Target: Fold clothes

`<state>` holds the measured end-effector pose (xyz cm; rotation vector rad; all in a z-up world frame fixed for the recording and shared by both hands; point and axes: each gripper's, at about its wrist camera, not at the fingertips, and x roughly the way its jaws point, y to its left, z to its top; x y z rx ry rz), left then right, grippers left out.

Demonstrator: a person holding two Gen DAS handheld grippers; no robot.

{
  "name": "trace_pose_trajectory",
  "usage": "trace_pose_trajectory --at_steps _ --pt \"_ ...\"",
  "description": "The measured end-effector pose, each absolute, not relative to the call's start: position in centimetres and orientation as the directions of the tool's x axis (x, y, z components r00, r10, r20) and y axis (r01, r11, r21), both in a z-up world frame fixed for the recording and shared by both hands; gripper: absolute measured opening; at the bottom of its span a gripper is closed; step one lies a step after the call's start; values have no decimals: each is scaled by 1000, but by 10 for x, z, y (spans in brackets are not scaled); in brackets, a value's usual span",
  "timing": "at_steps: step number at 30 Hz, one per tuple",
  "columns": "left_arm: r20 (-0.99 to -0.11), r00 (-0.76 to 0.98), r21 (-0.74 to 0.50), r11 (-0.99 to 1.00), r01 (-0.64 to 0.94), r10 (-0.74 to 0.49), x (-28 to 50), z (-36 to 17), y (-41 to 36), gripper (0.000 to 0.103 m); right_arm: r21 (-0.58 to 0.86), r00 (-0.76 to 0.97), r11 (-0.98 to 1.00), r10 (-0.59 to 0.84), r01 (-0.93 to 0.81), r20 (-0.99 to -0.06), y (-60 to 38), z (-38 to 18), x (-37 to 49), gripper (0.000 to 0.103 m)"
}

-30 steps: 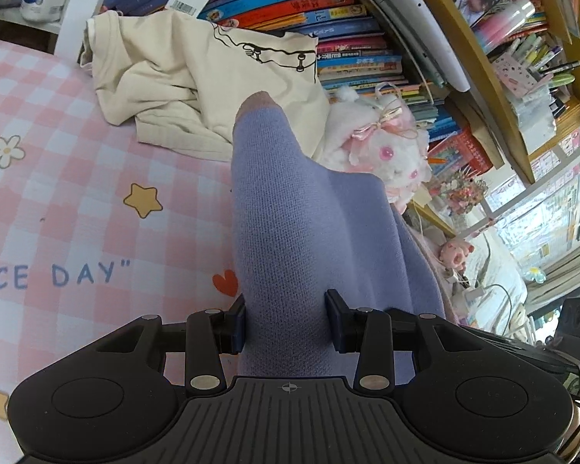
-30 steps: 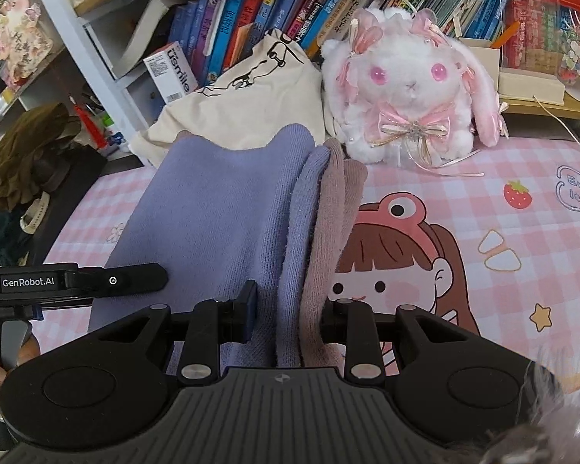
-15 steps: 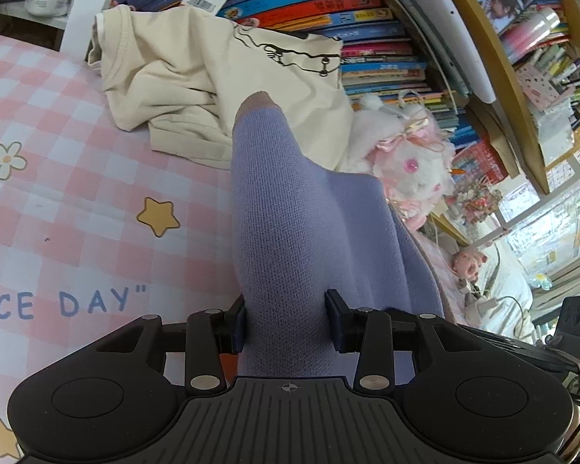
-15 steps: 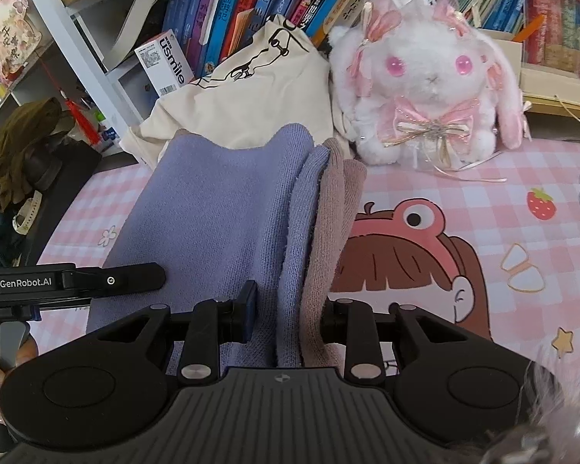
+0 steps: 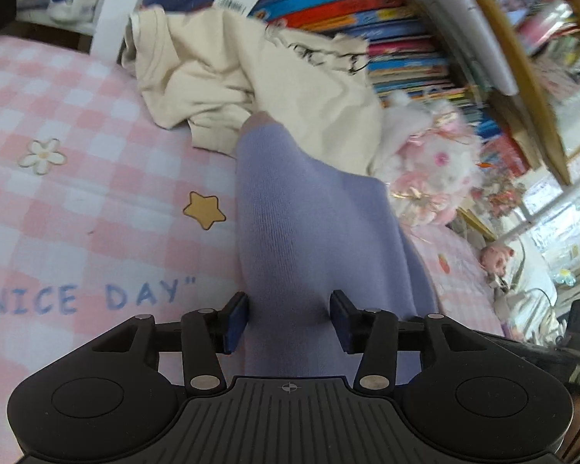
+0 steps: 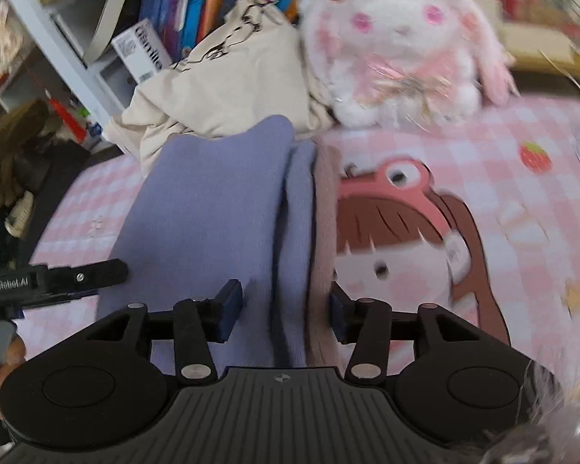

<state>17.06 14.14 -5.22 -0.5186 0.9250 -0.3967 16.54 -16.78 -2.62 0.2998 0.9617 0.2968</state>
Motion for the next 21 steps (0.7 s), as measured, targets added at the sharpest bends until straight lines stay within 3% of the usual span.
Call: trace_pose_trajectory --at_steps 2,5,12,15,18,21 --pt "-646 535 -611 789 65 -544 167 -60 144 41 412 527 907 392 -86 -754 -175 -30 155 43" --pt "-653 532 -617 786 40 -539 173 -65 140 37 402 531 913 374 -68 -760 -172 -36 154 23" --pt "-674 538 -585 810 29 -506 199 -62 129 36 344 543 937 321 -63 -776 -165 -37 189 22" --pt "-682 545 -554 831 53 -489 201 -61 125 39 329 527 941 321 -82 -787 -166 -37 196 25" --pt "-681 570 -524 849 59 -460 192 -55 123 40 261 551 960 275 -105 -788 -161 -30 188 41" --pt "-666 607 -489 868 84 -433 172 -43 119 40 206 600 968 250 -142 -760 -155 -17 168 51"
